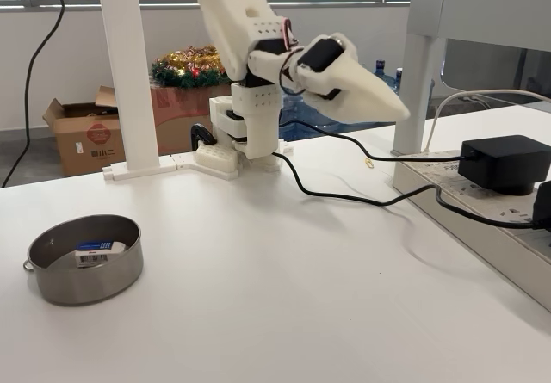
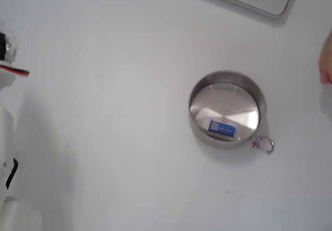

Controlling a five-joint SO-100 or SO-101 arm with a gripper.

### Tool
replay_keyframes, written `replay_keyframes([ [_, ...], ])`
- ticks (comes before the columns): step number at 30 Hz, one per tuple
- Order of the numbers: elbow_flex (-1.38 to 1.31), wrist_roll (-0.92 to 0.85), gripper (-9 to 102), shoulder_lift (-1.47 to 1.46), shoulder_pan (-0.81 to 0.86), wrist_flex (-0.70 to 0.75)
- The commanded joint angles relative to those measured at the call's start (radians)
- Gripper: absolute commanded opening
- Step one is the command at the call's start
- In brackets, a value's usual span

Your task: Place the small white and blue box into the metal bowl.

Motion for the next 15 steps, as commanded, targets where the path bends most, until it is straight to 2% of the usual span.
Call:
replay_keyframes([
  [1, 0.075, -0.284, -4, 0.298, -0.005, 0.423],
  [4, 0.075, -0.38, -4, 0.505, -0.006, 0.767],
  [8, 0.075, -0.417, -4, 0.735, -0.025, 1.124],
  [12, 0.067, -0.417, -4, 0.893, -0.025, 1.387],
  [15, 0.06, -0.417, -4, 0.927, -0.023, 1.48],
])
